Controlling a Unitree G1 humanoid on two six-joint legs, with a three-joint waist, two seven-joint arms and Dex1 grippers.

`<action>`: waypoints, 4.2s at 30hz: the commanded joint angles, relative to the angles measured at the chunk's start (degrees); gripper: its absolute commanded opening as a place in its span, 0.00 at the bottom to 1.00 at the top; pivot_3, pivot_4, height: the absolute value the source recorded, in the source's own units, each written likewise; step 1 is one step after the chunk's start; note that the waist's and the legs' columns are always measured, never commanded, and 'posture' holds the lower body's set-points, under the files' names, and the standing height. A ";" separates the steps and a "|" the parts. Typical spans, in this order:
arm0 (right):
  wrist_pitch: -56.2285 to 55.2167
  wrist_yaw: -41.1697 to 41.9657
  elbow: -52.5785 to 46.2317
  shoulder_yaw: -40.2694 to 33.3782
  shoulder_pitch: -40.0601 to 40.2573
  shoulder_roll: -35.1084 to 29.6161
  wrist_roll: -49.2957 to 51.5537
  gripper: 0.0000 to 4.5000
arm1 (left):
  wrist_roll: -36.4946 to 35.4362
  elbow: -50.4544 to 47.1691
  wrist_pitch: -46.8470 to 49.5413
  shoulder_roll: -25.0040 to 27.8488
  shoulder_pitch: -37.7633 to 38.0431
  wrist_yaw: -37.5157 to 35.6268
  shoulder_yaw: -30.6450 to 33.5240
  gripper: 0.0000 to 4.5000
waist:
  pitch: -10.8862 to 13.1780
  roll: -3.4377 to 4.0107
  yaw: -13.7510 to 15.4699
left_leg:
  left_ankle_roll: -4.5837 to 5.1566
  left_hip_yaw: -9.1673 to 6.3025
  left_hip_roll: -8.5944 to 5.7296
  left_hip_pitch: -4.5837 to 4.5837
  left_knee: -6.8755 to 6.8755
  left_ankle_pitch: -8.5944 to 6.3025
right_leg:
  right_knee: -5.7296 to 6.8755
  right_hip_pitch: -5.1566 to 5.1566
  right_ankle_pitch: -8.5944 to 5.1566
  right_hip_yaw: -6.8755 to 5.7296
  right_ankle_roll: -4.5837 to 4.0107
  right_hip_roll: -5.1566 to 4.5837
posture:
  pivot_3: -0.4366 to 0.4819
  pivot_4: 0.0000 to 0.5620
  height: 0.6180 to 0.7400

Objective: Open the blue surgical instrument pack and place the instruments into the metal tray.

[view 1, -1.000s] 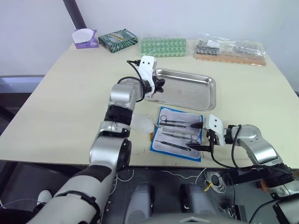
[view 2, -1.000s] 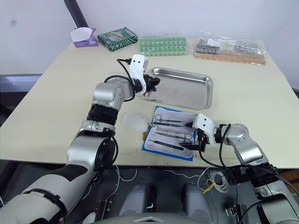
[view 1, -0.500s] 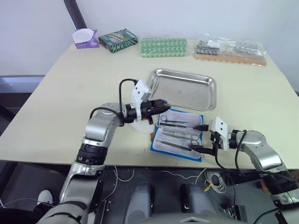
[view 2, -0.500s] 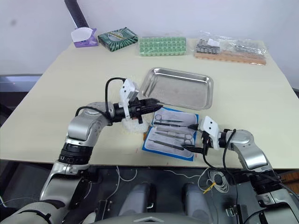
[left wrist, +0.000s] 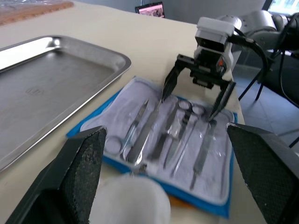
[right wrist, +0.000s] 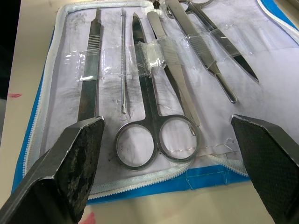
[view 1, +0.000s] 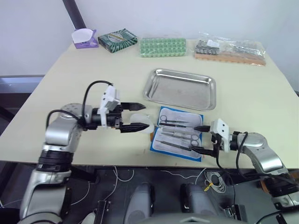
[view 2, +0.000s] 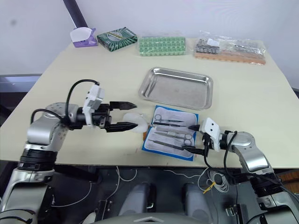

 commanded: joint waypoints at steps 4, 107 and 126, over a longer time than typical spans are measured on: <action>0.75 0.27 -0.45 -0.28 1.23 -0.67 0.28 1.00 | 1.70 0.70 -1.68 0.72 -3.41 0.47 -1.48 0.98 | 0.02 0.01 0.11 | 0.00 0.00 -0.01 0.00 0.00 0.00 | 0.00 0.00 -0.01 -0.01 0.01 -0.03 | 0.48 0.27 1.00; 11.65 -7.40 0.93 9.97 -2.62 1.72 -8.75 1.00 | 45.11 29.89 -8.28 -22.61 -40.27 -3.78 -33.60 0.02 | 0.05 -0.03 -0.73 | 0.02 0.21 -0.08 -0.01 0.04 0.00 | 0.04 -0.03 -0.10 0.10 0.17 0.32 | 0.48 0.27 1.00; 12.72 -7.85 0.32 10.24 -2.28 2.48 -8.81 1.00 | 47.34 33.34 -14.44 -22.53 -41.18 -3.85 -35.77 0.02 | 0.04 -0.03 -1.48 | 0.02 0.22 -0.05 0.00 0.03 0.00 | 0.06 -0.03 -0.10 0.12 0.15 0.39 | 0.48 0.27 1.00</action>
